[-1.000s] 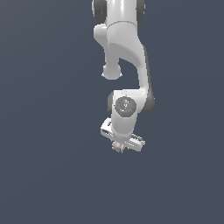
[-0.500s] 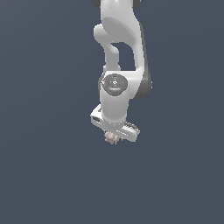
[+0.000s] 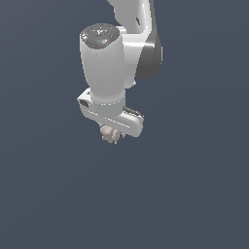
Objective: Pick up the object and move it to a goal position.
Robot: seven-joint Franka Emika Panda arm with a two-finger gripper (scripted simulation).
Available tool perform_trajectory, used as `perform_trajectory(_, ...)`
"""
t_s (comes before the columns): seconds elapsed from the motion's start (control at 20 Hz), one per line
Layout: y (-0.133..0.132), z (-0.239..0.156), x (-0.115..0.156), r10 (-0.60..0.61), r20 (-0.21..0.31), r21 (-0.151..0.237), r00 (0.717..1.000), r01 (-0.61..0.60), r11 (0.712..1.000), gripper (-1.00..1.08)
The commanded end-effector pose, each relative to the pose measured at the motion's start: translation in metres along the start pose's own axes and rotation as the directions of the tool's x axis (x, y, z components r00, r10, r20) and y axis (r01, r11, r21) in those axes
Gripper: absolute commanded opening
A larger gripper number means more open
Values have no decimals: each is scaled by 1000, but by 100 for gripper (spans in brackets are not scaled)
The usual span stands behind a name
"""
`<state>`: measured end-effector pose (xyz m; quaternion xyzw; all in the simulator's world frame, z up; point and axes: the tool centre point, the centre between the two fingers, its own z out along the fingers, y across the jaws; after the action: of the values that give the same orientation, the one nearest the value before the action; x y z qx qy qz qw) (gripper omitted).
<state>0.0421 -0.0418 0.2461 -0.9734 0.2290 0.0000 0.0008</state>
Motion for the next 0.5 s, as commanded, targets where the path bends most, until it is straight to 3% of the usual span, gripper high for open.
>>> perform_trajectory(0.0, 13, -28, 1, 0, 1, 0, 1000, 0, 1000, -100)
perform_trajectory(0.45, 57, -125, 9, 0, 1, 0, 1000, 0, 1000, -100)
